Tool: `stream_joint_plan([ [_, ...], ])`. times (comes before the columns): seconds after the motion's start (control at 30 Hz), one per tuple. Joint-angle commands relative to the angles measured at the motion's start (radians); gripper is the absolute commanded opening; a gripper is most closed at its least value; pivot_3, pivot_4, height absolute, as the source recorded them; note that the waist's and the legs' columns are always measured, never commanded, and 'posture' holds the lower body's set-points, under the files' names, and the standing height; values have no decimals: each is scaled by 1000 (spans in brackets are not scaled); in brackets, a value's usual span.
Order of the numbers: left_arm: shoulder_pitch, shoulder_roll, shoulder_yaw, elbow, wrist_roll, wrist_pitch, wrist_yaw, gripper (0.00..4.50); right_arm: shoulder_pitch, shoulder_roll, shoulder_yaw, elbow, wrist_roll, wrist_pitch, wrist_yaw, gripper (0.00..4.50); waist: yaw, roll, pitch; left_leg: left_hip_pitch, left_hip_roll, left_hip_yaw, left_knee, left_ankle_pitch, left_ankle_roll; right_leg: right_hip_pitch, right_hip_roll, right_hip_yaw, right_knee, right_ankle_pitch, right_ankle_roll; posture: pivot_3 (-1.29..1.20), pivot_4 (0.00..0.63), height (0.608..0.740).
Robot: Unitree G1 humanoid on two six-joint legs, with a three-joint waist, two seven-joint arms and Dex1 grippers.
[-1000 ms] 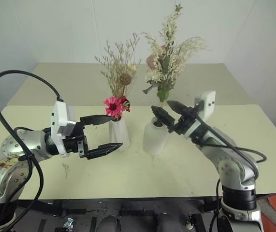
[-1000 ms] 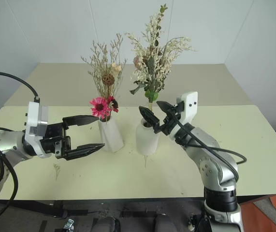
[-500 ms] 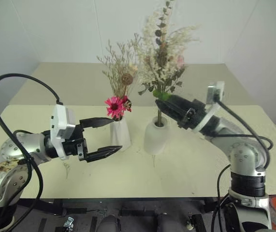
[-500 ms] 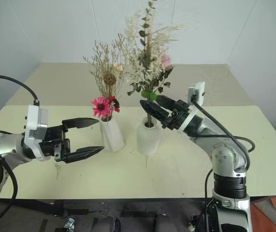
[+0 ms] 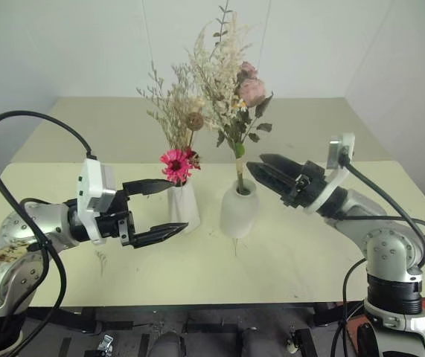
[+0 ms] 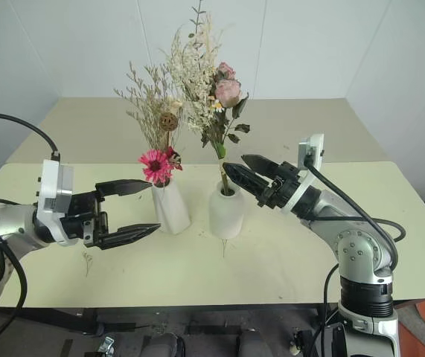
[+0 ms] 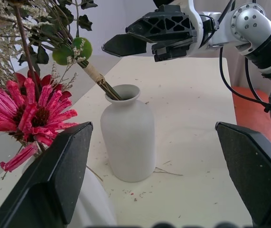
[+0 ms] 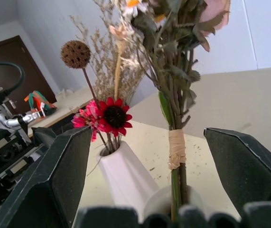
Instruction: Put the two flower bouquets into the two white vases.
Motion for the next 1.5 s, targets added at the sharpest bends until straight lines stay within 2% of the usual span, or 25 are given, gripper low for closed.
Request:
stream_joint_plan([
  [0.03,-17,6,12,-6,0,-17,-8,4500,-110,19,42,132,-53,-42,69,4451,-4,0,0,0,0,0,0,0,0,0,0,0,0,0,0,0,150,740],
  [0.2,-6,11,24,-24,-8,-11,-2,4500,-242,42,85,331,-112,-56,185,4451,-5,0,0,-1,0,0,-1,0,0,-1,1,0,0,0,0,0,150,740],
  [0.37,16,22,51,-41,-16,-7,0,4500,-306,42,109,424,-142,-54,313,4451,3,0,0,-2,0,0,0,0,0,-1,0,-1,-1,0,0,0,150,740],
  [0.6,41,25,62,-58,-19,-8,12,4500,-307,37,77,403,-114,-21,400,4451,3,0,0,-2,0,0,0,0,0,-1,0,-1,0,0,0,0,150,740],
  [0.77,30,23,51,-44,-11,-15,9,4500,-279,15,16,331,-21,45,434,4451,4,0,0,-2,0,0,0,0,0,-1,0,-1,0,0,0,0,150,740],
  [0.9,21,21,42,-34,-5,-21,3,4500,-256,7,-11,294,19,74,430,4451,4,0,0,-2,0,0,0,0,0,-1,0,-1,0,0,0,0,150,740],
  [1.07,17,20,40,-30,-3,-23,-2,4500,-198,-18,-5,237,-9,66,397,4451,3,0,0,-1,0,0,0,0,0,-1,0,-1,0,0,0,0,150,740],
  [1.33,3,18,27,-14,3,-24,-13,4500,-48,-85,44,75,-135,30,299,4451,4,0,0,-1,0,0,0,0,0,-1,0,-1,0,0,0,0,150,740],
  [1.5,-21,14,11,10,11,-27,-27,4500,18,-121,20,-18,-160,34,252,4451,3,0,0,-1,0,0,0,0,0,-1,0,-1,0,0,0,0,150,740],
])
